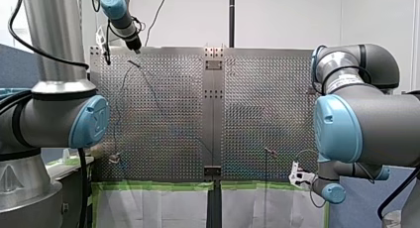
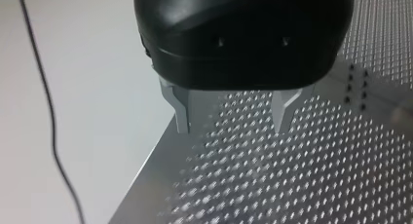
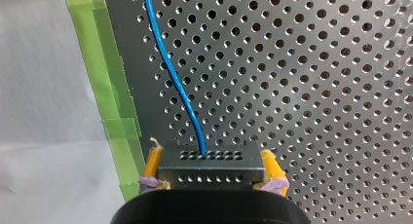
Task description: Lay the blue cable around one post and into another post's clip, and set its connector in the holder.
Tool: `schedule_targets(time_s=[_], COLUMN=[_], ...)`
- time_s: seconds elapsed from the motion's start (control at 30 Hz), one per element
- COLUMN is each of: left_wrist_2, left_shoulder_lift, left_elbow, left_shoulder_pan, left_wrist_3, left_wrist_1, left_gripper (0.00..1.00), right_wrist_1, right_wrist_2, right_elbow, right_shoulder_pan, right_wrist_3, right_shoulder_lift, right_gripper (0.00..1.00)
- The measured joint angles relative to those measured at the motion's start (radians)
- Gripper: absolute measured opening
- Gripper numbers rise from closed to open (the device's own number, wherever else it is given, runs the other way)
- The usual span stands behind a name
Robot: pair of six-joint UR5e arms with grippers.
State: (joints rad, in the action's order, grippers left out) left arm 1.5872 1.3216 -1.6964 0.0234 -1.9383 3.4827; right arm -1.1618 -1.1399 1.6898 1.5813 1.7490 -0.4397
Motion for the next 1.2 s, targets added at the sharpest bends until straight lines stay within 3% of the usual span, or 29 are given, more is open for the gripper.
schedule_targets(time_s=[0.37,0.47,0.53,0.77,0.83,0.97,1.03,1.2], left_wrist_2=[-0.092,-0.116,-0.137,-0.2,-0.215,-0.201,-0.181,-0.139], left_shoulder_lift=[0.004,0.003,0.003,0.038,0.056,0.096,0.12,0.165], left_elbow=[-0.092,-0.116,-0.137,-0.2,-0.22,-0.261,-0.285,-0.329], left_shoulder_pan=[-0.034,-0.049,-0.062,-0.12,-0.14,-0.18,-0.204,-0.249], left_wrist_3=[-0.092,-0.116,-0.136,-0.2,-0.22,-0.23,-0.215,-0.176], left_wrist_1=[-0.092,-0.116,-0.136,-0.2,-0.22,-0.261,-0.285,-0.329], left_gripper=[0.82,0.89,1.0,1.0,0.94,0.94,1.0,1.0], right_wrist_1=[0.0,0.0,0.0,0.0,0.001,0.008,0.01,0.027], right_wrist_2=[-0.001,-0.002,-0.002,0.0,0.001,0.005,0.007,0.026], right_elbow=[-0.002,-0.002,-0.002,-0.004,-0.004,-0.003,-0.003,-0.003], right_shoulder_pan=[0.0,0.0,0.0,0.0,0.001,0.001,0.001,-0.003], right_wrist_3=[0.0,0.0,0.0,-0.003,-0.007,-0.019,-0.022,-0.041], right_shoulder_lift=[0.0,0.0,0.0,0.0,0.0,0.0,0.0,0.0], right_gripper=[0.0,0.0,0.0,0.0,0.0,0.0,0.0,0.0])
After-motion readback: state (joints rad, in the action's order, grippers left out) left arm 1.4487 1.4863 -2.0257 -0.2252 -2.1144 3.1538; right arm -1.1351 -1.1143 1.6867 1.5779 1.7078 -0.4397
